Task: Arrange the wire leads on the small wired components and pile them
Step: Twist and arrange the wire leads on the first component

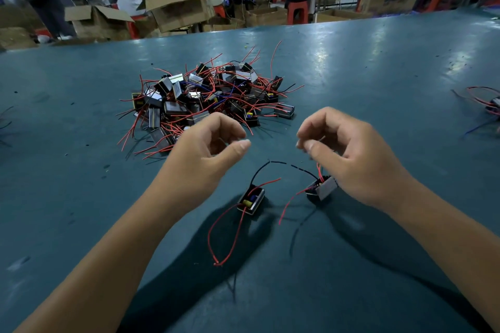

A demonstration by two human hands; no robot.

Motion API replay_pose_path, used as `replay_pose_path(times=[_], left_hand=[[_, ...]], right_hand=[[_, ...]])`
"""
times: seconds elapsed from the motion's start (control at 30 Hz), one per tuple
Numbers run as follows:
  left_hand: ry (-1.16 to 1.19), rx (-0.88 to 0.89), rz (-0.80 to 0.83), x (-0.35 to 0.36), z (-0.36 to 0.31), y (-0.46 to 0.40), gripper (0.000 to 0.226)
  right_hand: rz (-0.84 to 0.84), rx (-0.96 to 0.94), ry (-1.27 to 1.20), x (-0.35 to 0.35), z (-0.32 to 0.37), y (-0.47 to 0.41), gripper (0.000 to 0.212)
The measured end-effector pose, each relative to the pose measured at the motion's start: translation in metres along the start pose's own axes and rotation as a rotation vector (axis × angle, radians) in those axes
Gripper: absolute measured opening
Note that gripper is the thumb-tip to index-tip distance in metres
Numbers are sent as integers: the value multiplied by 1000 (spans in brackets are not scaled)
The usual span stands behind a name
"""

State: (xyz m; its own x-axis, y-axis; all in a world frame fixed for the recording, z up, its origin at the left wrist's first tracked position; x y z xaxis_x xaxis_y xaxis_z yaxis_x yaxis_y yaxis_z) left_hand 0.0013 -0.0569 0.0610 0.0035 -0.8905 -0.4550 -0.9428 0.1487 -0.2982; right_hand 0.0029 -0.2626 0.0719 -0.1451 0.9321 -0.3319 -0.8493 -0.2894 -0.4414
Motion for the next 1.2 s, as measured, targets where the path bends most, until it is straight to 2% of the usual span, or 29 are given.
replay_pose_path(times=[0.07, 0.13, 0.2, 0.3, 0.4, 0.5, 0.57, 0.67, 0.83, 1.0, 1.1, 1.2], left_hand=[[250, -66, 67, 3, -3, 4, 4], [301, -127, 179, 15, -4, 9, 4], [159, -145, 280, 28, -1, 15, 5], [-64, -167, 316, 38, 10, 17, 10], [-137, -137, 338, 41, 14, 16, 10], [-238, -62, 321, 38, 12, 14, 6], [-233, -57, 318, 38, 13, 13, 12], [-154, -78, 350, 38, 16, 12, 13], [-36, -148, 377, 38, 25, 12, 13], [20, -146, 366, 38, 25, 10, 22], [65, -132, 374, 41, 22, 10, 20], [76, -119, 377, 42, 21, 9, 11]], right_hand=[[153, -51, 48, 6, 12, 5, 17], [293, -85, 161, 15, 15, 11, 18], [417, -140, 307, 26, 16, 17, 16], [549, -229, 441, 43, 16, 25, 23], [612, -272, 493, 54, 14, 31, 27], [644, -309, 534, 62, 12, 35, 20], [624, -313, 516, 63, 12, 32, 19], [505, -237, 375, 52, 9, 24, 14], [277, 87, 71, 34, -19, 21, 9], [121, 249, -126, 33, -29, 21, 11], [90, 267, -170, 39, -29, 22, 12], [80, 249, -80, 40, -29, 22, 13]])
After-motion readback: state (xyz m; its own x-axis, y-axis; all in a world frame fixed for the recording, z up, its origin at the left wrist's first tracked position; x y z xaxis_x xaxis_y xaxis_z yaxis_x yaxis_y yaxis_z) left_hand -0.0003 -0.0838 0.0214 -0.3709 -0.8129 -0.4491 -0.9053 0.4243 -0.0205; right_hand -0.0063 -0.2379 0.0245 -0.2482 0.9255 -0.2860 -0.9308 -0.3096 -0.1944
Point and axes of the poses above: each hand's wrist, its own y-axis away from the middle knuckle, its own x-axis out of the palm, z = x × y, the point moved 8 cm from there along -y, towards the middle knuckle, and after that the axes turned 6 degrees about -y, right-handed, at the moved point
